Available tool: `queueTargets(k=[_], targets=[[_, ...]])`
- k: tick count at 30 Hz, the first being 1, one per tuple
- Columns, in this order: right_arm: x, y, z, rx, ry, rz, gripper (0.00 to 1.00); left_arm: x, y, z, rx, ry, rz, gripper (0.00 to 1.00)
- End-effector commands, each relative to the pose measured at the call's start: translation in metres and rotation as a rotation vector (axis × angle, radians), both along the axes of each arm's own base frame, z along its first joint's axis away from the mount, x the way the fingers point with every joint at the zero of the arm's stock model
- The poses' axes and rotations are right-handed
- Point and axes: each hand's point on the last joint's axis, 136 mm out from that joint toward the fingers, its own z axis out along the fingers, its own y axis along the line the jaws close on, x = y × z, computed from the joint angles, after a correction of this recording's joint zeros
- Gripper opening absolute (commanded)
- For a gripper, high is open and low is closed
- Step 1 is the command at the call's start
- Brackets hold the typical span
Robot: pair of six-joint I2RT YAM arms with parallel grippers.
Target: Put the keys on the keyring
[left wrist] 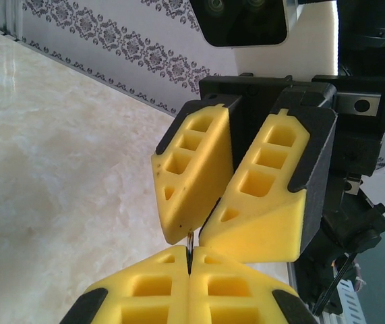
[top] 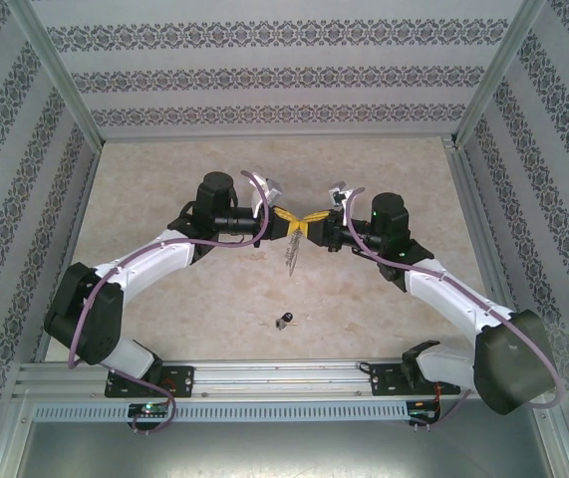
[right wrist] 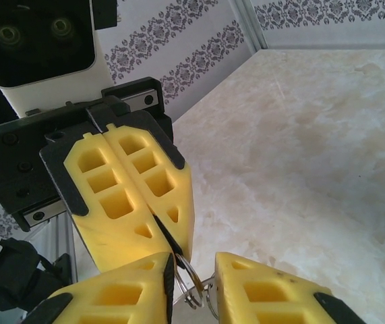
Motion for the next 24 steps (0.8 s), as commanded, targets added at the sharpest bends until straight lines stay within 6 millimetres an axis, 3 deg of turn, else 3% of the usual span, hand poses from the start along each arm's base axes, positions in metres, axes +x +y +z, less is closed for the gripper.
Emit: queueTargets(k=[1, 9, 12, 16, 19, 24], targets=[[-0.003, 0.006, 0.011, 0.015, -0.037, 0.043, 0.18, -0.001, -0.005, 0.018, -0.029, -0.021, -0.028, 0.0], [-0.006, 0.006, 0.007, 0.013, -0.026, 0.051, 0.02, -0.001, -0.005, 0.019, -0.03, -0.017, -0.027, 0.0], [-0.004, 0.006, 0.008, 0.017, -0.027, 0.042, 0.0, 0.002, -0.005, 0.02, -0.036, -0.007, -0.009, 0.0], [0.001, 0.001, 0.01, 0.028, -0.045, -0.017, 0.0, 0.011, 0.0, 0.027, -0.064, 0.019, 0.079, 0.24], [0.004, -0.004, 0.017, 0.049, -0.073, -0.062, 0.0, 0.015, 0.008, 0.034, -0.091, 0.031, 0.162, 0.37], [0.006, -0.009, 0.034, 0.094, -0.121, -0.117, 0.0, 0.014, 0.017, 0.044, -0.126, 0.052, 0.228, 0.42]])
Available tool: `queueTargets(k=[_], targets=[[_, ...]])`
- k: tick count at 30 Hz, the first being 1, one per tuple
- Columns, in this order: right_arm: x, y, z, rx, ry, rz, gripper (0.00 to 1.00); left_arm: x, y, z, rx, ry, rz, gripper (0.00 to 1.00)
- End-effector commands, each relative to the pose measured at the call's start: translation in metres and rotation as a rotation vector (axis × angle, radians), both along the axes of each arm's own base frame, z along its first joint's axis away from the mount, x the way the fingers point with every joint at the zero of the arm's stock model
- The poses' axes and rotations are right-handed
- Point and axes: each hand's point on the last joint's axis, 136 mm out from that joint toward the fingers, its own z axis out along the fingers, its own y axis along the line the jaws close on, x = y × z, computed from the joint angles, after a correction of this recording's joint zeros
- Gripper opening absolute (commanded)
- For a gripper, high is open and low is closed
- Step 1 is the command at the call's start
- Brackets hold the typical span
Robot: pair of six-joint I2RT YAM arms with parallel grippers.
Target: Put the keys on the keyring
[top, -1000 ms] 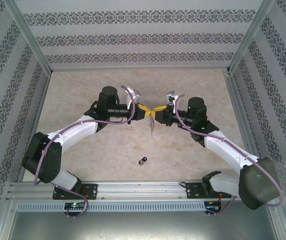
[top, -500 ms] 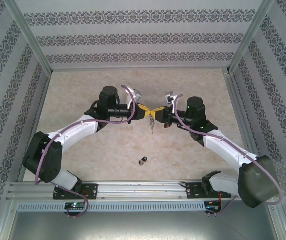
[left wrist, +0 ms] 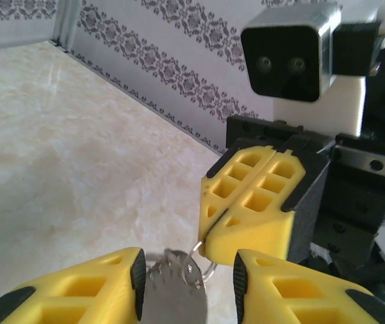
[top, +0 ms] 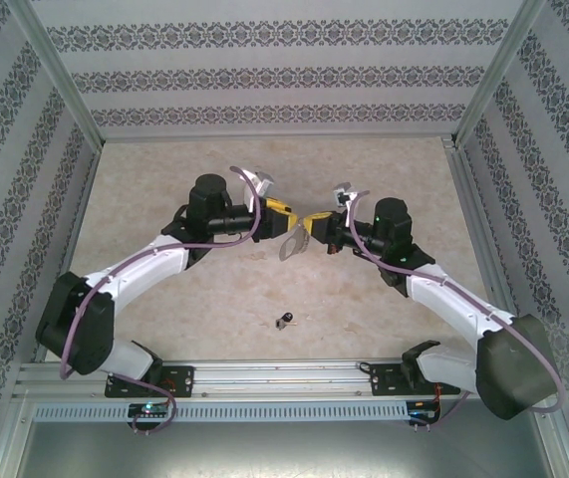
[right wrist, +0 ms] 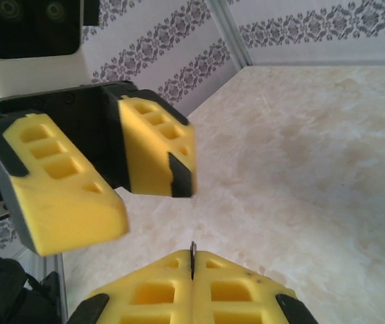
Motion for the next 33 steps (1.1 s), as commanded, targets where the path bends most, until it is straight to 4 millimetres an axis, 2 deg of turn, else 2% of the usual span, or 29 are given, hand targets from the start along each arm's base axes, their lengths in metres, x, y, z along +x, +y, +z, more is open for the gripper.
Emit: queueTargets(k=[1, 8, 16, 21, 26, 28, 33], targets=[[0.002, -0.003, 0.034, 0.074, -0.112, -0.052, 0.0, 0.001, 0.006, 0.027, -0.076, -0.019, 0.061, 0.42], [0.0, -0.005, 0.059, 0.152, -0.173, -0.106, 0.0, 0.002, 0.005, 0.023, -0.115, 0.039, 0.072, 0.41], [0.001, 0.003, 0.075, 0.197, -0.201, -0.11, 0.0, -0.005, -0.005, 0.037, -0.22, 0.052, -0.019, 0.39], [0.002, 0.007, 0.077, 0.21, -0.2, -0.105, 0.0, -0.006, -0.006, 0.041, -0.258, 0.058, -0.039, 0.38], [0.005, 0.011, 0.069, 0.203, -0.176, -0.107, 0.0, -0.01, -0.006, 0.047, -0.287, 0.048, -0.056, 0.38], [0.005, 0.011, 0.075, 0.217, -0.196, -0.106, 0.0, -0.011, -0.006, 0.05, -0.297, 0.039, -0.06, 0.37], [0.006, 0.013, 0.073, 0.218, -0.188, -0.1, 0.0, -0.012, -0.006, 0.05, -0.302, 0.043, -0.068, 0.3]])
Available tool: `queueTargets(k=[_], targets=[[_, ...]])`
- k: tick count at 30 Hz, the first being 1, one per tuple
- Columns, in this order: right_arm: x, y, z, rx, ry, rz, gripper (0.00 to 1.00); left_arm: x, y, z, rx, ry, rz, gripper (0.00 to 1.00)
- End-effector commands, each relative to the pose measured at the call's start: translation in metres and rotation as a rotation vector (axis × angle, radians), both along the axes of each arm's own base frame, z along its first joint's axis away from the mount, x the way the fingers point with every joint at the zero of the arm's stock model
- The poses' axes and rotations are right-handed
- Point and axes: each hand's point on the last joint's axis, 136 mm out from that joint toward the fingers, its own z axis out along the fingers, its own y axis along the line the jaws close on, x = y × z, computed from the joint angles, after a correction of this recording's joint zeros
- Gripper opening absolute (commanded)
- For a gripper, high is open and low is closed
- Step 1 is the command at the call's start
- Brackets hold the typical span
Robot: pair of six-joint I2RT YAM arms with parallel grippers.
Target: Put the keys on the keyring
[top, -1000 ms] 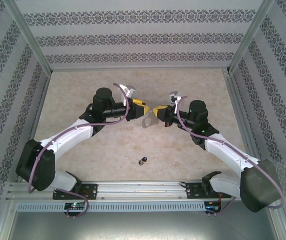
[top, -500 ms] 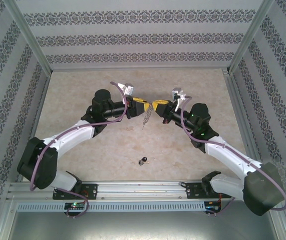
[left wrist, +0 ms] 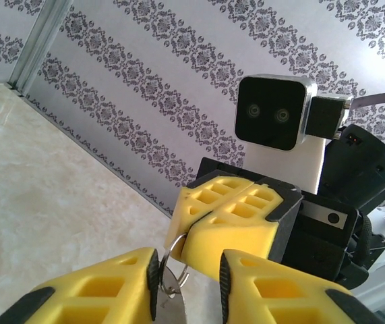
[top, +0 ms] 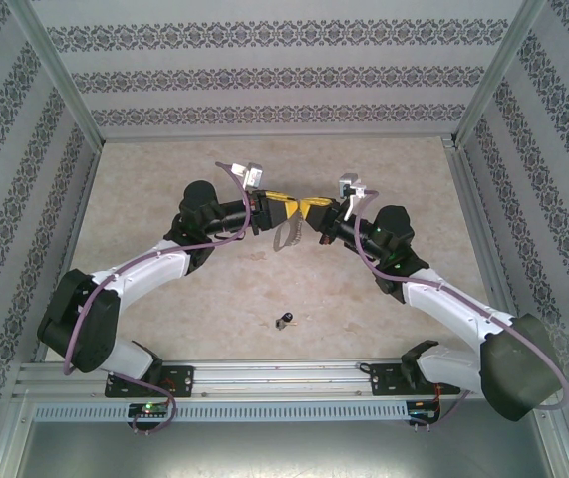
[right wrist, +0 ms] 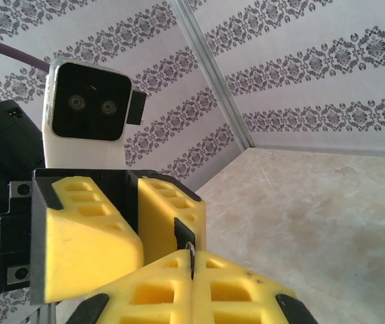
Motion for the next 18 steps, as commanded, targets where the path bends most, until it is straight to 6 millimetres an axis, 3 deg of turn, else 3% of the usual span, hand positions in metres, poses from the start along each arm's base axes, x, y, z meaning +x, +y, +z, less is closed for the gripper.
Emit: queueTargets(k=[1, 14, 17, 18], targets=[[0.0, 0.003, 0.019, 0.043, -0.049, 0.0, 0.0, -0.009, -0.003, 0.01, -0.039, -0.047, -0.044, 0.28], [0.005, 0.004, 0.011, 0.029, -0.025, -0.005, 0.0, -0.009, -0.003, 0.011, -0.054, -0.057, -0.05, 0.01], [0.009, -0.006, 0.007, 0.034, -0.002, -0.043, 0.35, -0.008, -0.003, 0.008, -0.03, -0.066, -0.047, 0.0], [0.012, -0.012, 0.007, 0.04, 0.003, -0.063, 0.41, -0.009, -0.004, 0.007, -0.014, -0.07, -0.046, 0.0]])
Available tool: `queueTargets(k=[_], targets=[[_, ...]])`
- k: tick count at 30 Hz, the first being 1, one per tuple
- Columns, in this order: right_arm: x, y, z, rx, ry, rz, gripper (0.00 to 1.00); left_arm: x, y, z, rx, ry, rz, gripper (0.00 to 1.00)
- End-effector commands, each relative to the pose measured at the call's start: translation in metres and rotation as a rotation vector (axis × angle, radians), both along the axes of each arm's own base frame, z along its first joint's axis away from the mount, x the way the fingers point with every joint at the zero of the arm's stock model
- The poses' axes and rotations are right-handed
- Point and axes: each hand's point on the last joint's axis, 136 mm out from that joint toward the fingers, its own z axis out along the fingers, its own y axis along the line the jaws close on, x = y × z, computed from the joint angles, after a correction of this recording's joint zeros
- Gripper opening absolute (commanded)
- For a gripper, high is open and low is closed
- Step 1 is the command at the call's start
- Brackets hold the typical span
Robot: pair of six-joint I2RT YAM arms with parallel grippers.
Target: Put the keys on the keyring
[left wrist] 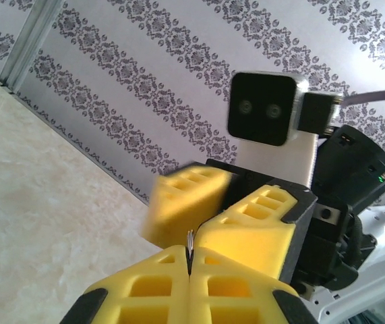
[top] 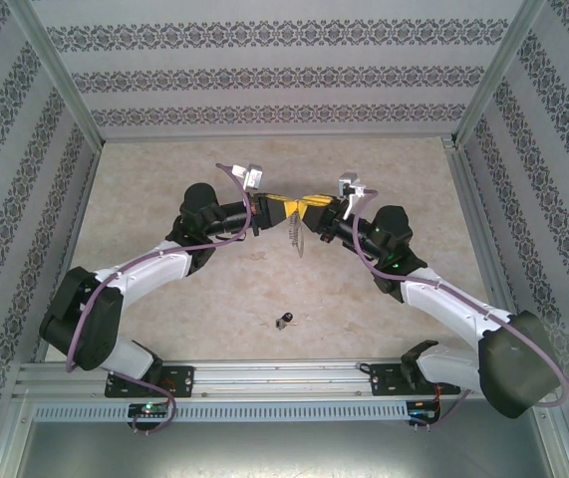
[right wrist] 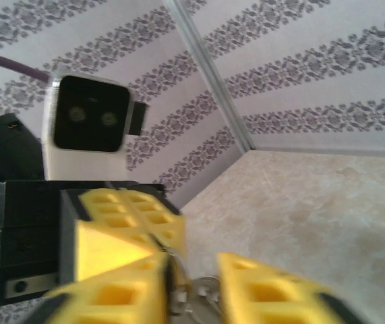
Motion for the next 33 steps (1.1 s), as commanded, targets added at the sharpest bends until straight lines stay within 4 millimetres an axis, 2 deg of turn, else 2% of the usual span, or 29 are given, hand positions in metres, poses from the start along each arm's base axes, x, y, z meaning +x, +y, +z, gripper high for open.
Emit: queueTargets(k=[1, 5, 10, 17, 22, 33], targets=[[0.006, -0.016, 0.01, 0.033, -0.013, -0.058, 0.45, -0.006, -0.003, 0.006, 0.027, -0.078, -0.026, 0.0], [0.008, -0.037, 0.001, 0.018, 0.042, -0.109, 0.51, -0.006, 0.0, -0.014, 0.171, -0.116, -0.012, 0.0], [0.004, -0.034, -0.01, -0.032, 0.108, -0.059, 0.53, -0.002, 0.009, -0.033, 0.31, -0.206, 0.039, 0.0], [-0.008, -0.012, -0.025, -0.087, 0.164, 0.111, 0.53, -0.001, 0.018, -0.033, 0.406, -0.355, 0.086, 0.0], [-0.018, 0.001, -0.031, -0.111, 0.162, 0.22, 0.51, -0.006, 0.018, -0.029, 0.405, -0.426, 0.07, 0.0], [-0.016, 0.014, -0.034, -0.153, 0.139, 0.269, 0.47, -0.018, 0.003, -0.029, 0.355, -0.364, -0.072, 0.0]])
